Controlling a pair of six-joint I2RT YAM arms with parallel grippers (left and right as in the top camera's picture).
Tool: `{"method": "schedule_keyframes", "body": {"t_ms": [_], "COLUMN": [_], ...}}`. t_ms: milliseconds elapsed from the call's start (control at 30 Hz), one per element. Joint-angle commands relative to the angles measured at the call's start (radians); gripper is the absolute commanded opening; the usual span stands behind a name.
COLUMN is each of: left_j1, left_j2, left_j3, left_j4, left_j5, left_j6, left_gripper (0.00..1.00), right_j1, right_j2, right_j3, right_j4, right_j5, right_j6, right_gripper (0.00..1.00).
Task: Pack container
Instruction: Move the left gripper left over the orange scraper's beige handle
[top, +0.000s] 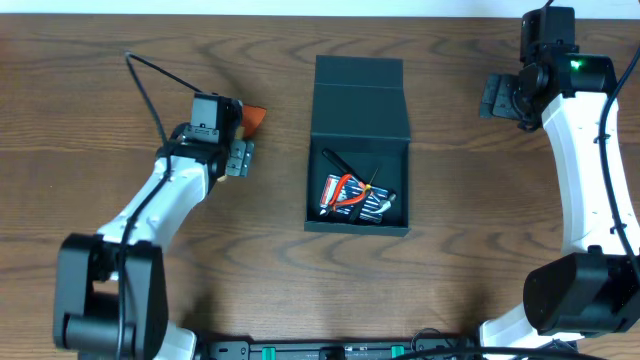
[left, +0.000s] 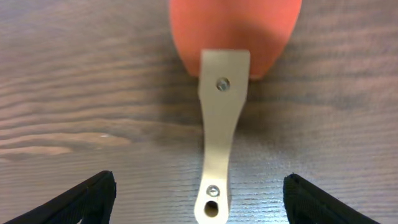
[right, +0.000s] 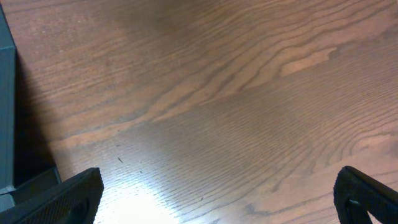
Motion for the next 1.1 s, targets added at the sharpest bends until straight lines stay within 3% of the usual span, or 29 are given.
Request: {"method": "schedule_keyframes", "body": {"t_ms": [0,733,1067], "left_j1": [0.021,0.049,0.049], "left_j2": [0.05,0.104,0.107], "left_j3": [0.01,0.013,0.115], "left_j4": [-0.008,-0.071,-0.151], "left_j5": [0.078,0.17,0.169], "left_j6": [0.034,0.035,0.026], "left_gripper": [0.85,0.89,0.89], "right_j1": [-0.002,-0.002,-0.002], "right_j2": [-0.004,-0.004,-0.004], "right_j3": [0.02,0.02,0.02], "right_j4": [0.0,0.0,0.0], "right_j5": [0.004,0.004,0.004], "right_j6": [0.014,0.014,0.014], "right_gripper": [0.99,0.99,0.99]}}
